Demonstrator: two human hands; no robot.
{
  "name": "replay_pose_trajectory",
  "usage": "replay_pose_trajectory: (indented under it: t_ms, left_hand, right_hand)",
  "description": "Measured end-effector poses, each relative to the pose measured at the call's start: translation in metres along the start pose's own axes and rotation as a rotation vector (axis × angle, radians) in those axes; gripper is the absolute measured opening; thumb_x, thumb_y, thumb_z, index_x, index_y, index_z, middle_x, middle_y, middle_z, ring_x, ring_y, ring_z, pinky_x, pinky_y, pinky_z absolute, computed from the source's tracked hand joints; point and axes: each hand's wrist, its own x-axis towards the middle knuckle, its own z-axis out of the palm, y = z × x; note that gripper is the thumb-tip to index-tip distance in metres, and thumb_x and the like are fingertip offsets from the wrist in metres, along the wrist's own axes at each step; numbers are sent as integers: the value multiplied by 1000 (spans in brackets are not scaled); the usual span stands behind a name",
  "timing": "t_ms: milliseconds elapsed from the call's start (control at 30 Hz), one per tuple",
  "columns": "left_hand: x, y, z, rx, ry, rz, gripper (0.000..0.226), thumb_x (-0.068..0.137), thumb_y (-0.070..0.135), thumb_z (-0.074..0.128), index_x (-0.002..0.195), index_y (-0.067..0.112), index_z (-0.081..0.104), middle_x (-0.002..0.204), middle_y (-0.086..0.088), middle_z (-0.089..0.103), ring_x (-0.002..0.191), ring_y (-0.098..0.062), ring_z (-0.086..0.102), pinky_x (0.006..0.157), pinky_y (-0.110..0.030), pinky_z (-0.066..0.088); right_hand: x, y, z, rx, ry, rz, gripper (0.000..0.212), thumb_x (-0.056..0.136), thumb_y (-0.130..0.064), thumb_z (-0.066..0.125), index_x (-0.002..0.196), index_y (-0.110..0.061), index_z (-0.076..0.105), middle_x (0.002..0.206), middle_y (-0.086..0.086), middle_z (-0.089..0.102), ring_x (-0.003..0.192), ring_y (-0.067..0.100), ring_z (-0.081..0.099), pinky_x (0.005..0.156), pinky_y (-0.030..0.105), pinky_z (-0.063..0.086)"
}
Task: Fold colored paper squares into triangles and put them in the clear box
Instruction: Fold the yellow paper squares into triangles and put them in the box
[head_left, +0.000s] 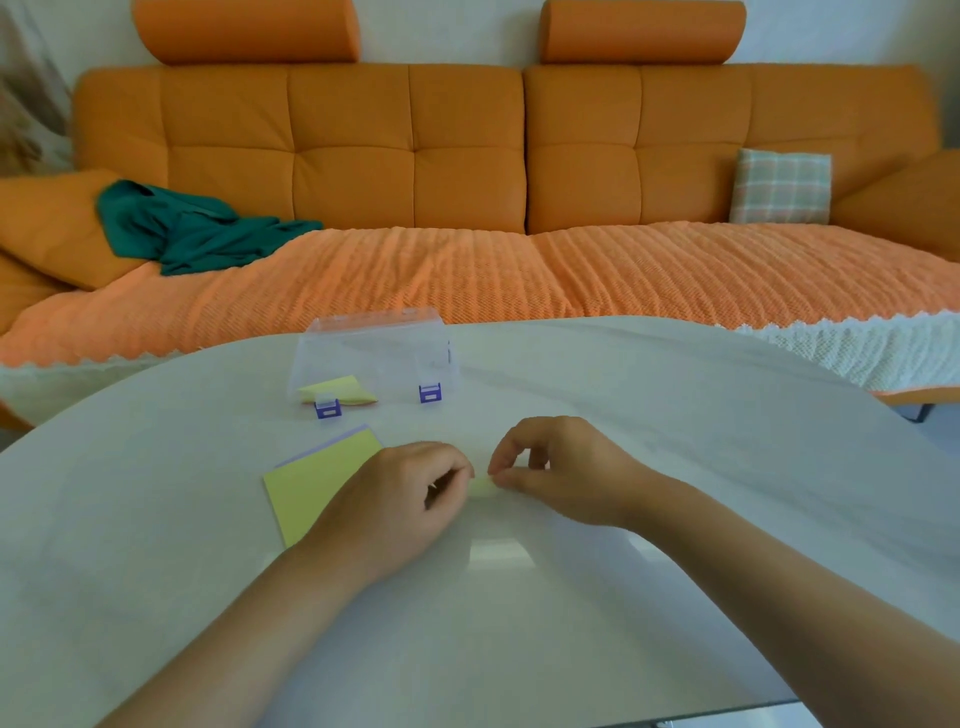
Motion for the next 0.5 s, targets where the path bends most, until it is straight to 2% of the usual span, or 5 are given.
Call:
replay_pose_trajectory:
  t_ms: [133, 200, 267, 333, 500]
  left_hand:
    - [1, -2, -6, -180, 28, -146, 19, 97, 22, 56, 82, 30, 65, 75, 16, 67, 69, -5, 64, 65, -18, 49]
    - [1, 0, -10, -311, -17, -203, 18, 98, 28, 53, 86, 30, 66, 78, 11, 71, 73, -9, 70, 73, -29, 55]
    - [2, 3, -15, -432, -38, -240, 18, 94, 35, 54, 88, 29, 70, 79, 5, 73, 74, -13, 73, 76, -37, 58]
    - [3, 5, -16, -493, -32, -266, 17, 87, 38, 59, 85, 28, 73, 78, 3, 75, 73, -15, 74, 78, -40, 59]
    - [4, 7, -14, -504, 5, -333, 14, 78, 36, 62, 78, 27, 73, 75, 5, 76, 69, -14, 75, 81, -51, 60]
  right_hand:
    - [2, -9, -4, 107, 15, 25, 9, 87, -31, 69, 79, -33, 72, 84, -14, 71, 72, 17, 63, 68, 32, 55]
    - [3, -13, -7, 167, 30, 37, 11, 86, -28, 67, 77, -30, 72, 75, -11, 69, 65, 19, 59, 60, 30, 52]
    - [2, -17, -8, 224, 32, 54, 13, 86, -24, 67, 74, -27, 71, 65, -13, 64, 57, 8, 53, 52, 21, 46]
    - [2, -20, -8, 246, 27, 69, 15, 85, -20, 66, 72, -24, 71, 62, -12, 62, 56, 3, 50, 51, 16, 43]
    - [0, -25, -5, 262, 23, 60, 14, 84, -17, 65, 72, -22, 70, 65, -8, 63, 58, 6, 51, 53, 18, 43]
